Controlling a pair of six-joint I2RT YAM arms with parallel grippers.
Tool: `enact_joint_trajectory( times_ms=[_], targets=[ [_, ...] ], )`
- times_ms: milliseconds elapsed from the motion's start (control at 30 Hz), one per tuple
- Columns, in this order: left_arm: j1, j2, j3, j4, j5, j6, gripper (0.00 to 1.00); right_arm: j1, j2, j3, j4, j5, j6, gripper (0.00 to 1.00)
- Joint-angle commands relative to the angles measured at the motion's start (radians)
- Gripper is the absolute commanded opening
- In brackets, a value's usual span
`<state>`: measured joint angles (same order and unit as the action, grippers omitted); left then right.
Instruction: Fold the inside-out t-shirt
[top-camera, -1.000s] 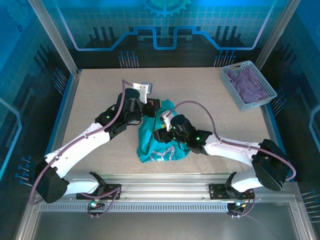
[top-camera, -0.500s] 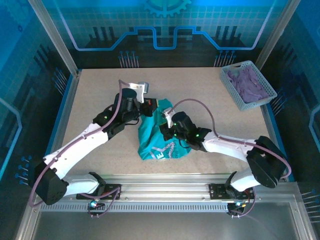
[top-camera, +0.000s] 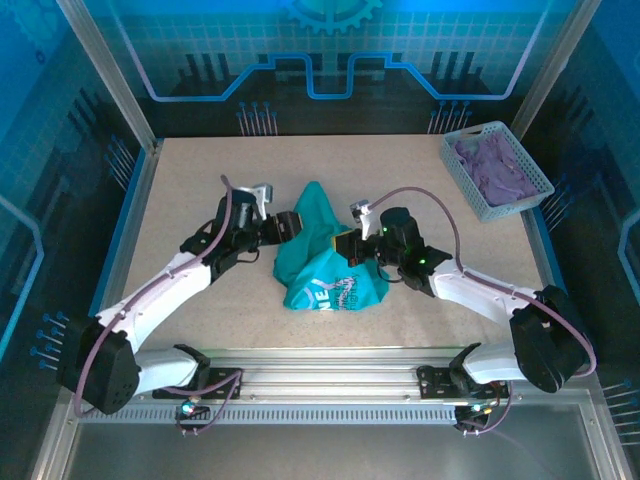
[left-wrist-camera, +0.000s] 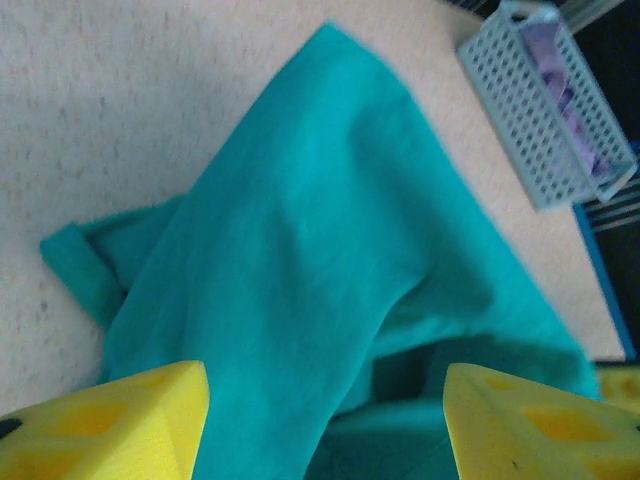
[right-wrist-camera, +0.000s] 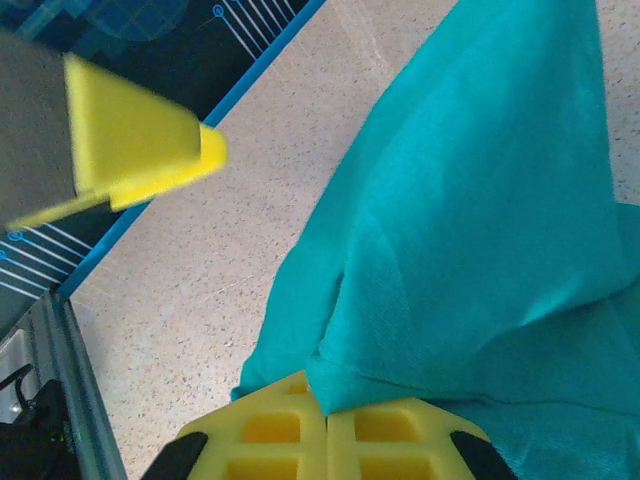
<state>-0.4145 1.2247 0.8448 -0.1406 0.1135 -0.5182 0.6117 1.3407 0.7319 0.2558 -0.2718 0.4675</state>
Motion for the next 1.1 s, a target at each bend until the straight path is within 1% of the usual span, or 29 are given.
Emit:
enact_joint_trajectory(
  times_ms=[0, 100, 233, 300, 333, 400, 433, 467, 533, 567, 667, 767, 833, 867, 933, 1000, 1067],
  targets=[
    [-0.003, -0.010, -0.050, 0.001, 0.072, 0.020, 0.68, -0.015, -0.022, 0.004, 0.023, -0.051, 0.002, 0.00],
    [-0.018, 0.060, -0.028, -0.006, 0.087, 0.052, 0.74, -0.020, -0.023, 0.004, 0.020, -0.049, -0.004, 0.00],
    [-0.075, 0.194, 0.059, -0.043, 0.076, 0.111, 0.77, -0.023, -0.034, 0.005, -0.012, -0.045, -0.010, 0.00],
    [-0.094, 0.266, 0.101, -0.048, 0.052, 0.113, 0.74, -0.024, -0.047, 0.005, -0.026, -0.045, -0.017, 0.00],
    [-0.095, 0.290, 0.112, -0.047, 0.034, 0.104, 0.70, -0.025, -0.054, 0.004, -0.040, -0.044, -0.023, 0.00],
    [-0.092, 0.317, 0.127, -0.035, -0.021, 0.094, 0.52, -0.026, -0.083, 0.012, -0.095, -0.034, -0.069, 0.00],
    [-0.088, 0.315, 0.130, -0.025, -0.031, 0.092, 0.40, -0.029, -0.104, 0.021, -0.145, -0.023, -0.107, 0.00],
    [-0.081, 0.301, 0.131, -0.010, -0.011, 0.088, 0.28, -0.030, -0.129, 0.036, -0.207, -0.010, -0.155, 0.00],
    [-0.069, 0.238, 0.120, 0.029, 0.067, 0.077, 0.04, -0.034, -0.173, 0.076, -0.332, 0.014, -0.247, 0.00],
    [-0.063, 0.191, 0.110, 0.056, 0.115, 0.070, 0.00, -0.033, -0.196, 0.101, -0.396, 0.023, -0.293, 0.00],
    [-0.043, 0.055, 0.092, 0.120, 0.285, 0.041, 0.00, -0.035, -0.259, 0.142, -0.510, 0.068, -0.385, 0.00],
    [-0.015, -0.047, 0.083, 0.192, 0.428, -0.015, 0.00, -0.038, -0.305, 0.142, -0.529, 0.158, -0.394, 0.00],
    [0.000, -0.087, 0.078, 0.243, 0.490, -0.049, 0.00, -0.035, -0.313, 0.140, -0.523, 0.227, -0.364, 0.00],
    [0.005, -0.098, 0.073, 0.279, 0.522, -0.063, 0.00, -0.031, -0.312, 0.137, -0.514, 0.241, -0.355, 0.00],
    [0.011, -0.102, 0.074, 0.328, 0.570, -0.088, 0.00, 0.000, -0.303, 0.135, -0.499, 0.290, -0.351, 0.03],
    [0.015, -0.099, 0.082, 0.347, 0.599, -0.093, 0.00, 0.038, -0.286, 0.142, -0.517, 0.409, -0.337, 0.06],
    [0.014, -0.099, 0.088, 0.343, 0.609, -0.077, 0.00, 0.059, -0.254, 0.214, -0.596, 0.558, -0.307, 0.11]
  ],
)
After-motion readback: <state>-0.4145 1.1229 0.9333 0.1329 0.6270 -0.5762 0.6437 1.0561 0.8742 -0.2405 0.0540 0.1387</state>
